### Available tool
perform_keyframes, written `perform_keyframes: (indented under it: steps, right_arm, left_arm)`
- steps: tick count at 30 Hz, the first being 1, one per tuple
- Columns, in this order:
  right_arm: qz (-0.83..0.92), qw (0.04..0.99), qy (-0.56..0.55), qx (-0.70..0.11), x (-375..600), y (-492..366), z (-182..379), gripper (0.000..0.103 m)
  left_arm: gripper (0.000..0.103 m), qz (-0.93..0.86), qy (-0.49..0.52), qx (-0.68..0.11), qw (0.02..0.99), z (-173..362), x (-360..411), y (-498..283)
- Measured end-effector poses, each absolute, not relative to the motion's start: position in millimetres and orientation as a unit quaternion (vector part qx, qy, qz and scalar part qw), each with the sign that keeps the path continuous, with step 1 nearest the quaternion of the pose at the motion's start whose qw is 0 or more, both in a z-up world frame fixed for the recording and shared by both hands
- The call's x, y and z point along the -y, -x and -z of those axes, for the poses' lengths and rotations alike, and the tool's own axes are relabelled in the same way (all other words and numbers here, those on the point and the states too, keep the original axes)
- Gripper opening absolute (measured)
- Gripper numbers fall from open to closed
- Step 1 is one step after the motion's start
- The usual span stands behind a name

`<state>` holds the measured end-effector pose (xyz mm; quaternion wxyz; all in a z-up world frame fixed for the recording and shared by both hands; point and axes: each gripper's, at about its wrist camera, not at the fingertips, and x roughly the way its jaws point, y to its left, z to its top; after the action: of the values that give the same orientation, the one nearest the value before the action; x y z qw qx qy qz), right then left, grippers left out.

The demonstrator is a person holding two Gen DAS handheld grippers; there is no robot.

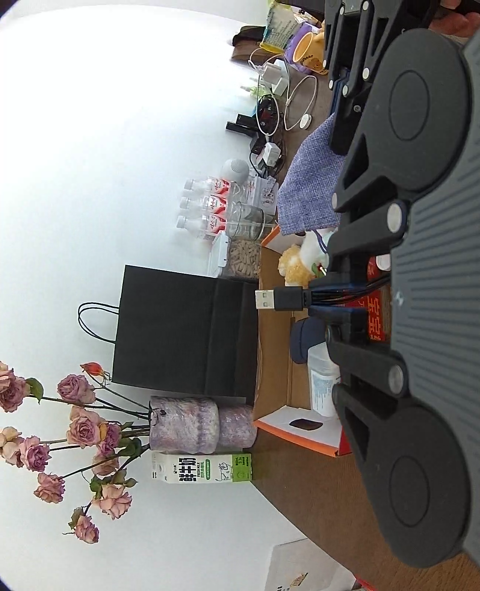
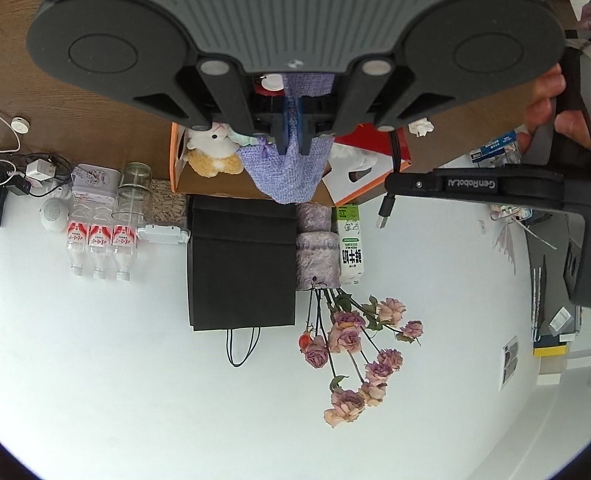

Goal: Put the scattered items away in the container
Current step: 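Carry purple bag and black cable into box and open both grippers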

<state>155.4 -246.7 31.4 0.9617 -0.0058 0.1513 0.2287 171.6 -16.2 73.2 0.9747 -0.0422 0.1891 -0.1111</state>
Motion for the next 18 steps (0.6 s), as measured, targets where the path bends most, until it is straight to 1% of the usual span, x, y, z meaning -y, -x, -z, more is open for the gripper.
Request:
perform_keyframes:
  steps: [9,18]
  right_arm:
    - [-0.227,0.964,0.006,-0.136,240.0,-163.6,-44.5,0.003]
    - [-0.223,0.969,-0.004,-0.109,231.4,-201.9,-66.0,0.003]
  left_arm:
    - [0.008,0.117,0.053,-0.154,0.98,-94.5,7.6,-169.4]
    - [0.008,0.128,0.07,-0.105,0.984,-133.1,13.0,-204.3]
